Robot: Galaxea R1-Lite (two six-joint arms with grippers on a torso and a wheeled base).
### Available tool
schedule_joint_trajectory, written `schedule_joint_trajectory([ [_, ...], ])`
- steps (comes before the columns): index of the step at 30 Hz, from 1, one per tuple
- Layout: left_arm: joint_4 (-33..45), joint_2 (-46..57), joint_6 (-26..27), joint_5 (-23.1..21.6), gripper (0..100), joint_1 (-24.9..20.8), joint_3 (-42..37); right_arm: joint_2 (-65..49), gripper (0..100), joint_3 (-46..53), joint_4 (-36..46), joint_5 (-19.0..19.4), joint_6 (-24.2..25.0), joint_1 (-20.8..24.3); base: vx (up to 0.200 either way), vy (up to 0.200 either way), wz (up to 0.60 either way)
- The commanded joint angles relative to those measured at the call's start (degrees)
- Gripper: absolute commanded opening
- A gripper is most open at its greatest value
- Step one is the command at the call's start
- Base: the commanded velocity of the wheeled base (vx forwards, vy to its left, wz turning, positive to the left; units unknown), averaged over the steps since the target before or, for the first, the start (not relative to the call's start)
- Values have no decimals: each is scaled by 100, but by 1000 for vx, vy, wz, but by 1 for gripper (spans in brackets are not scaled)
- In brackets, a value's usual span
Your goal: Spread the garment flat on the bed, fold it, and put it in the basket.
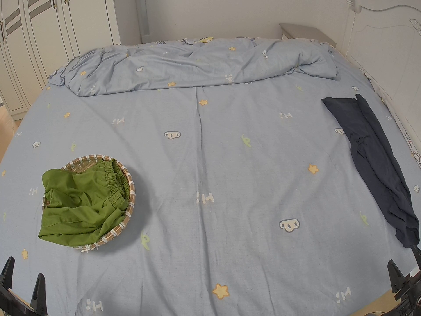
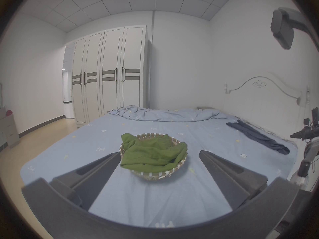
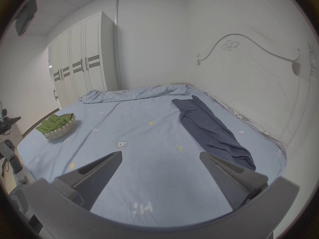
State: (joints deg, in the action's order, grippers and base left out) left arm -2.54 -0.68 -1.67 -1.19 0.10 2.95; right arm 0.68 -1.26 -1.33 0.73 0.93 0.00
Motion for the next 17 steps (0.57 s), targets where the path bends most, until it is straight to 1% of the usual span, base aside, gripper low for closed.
schedule_joint_trajectory([
  [1,104,68,97,181,100,-1,-295,2,100,126,98,-179,48,0,0,0,0],
  [6,104,68,123,172,100,-1,-295,2,100,126,45,-223,92,0,0,0,0],
  [10,104,68,123,172,100,-1,-295,-7,100,126,45,-161,39,0,0,0,0],
  [17,104,68,123,172,100,-1,-295,-7,100,126,54,-179,-40,0,0,0,0],
])
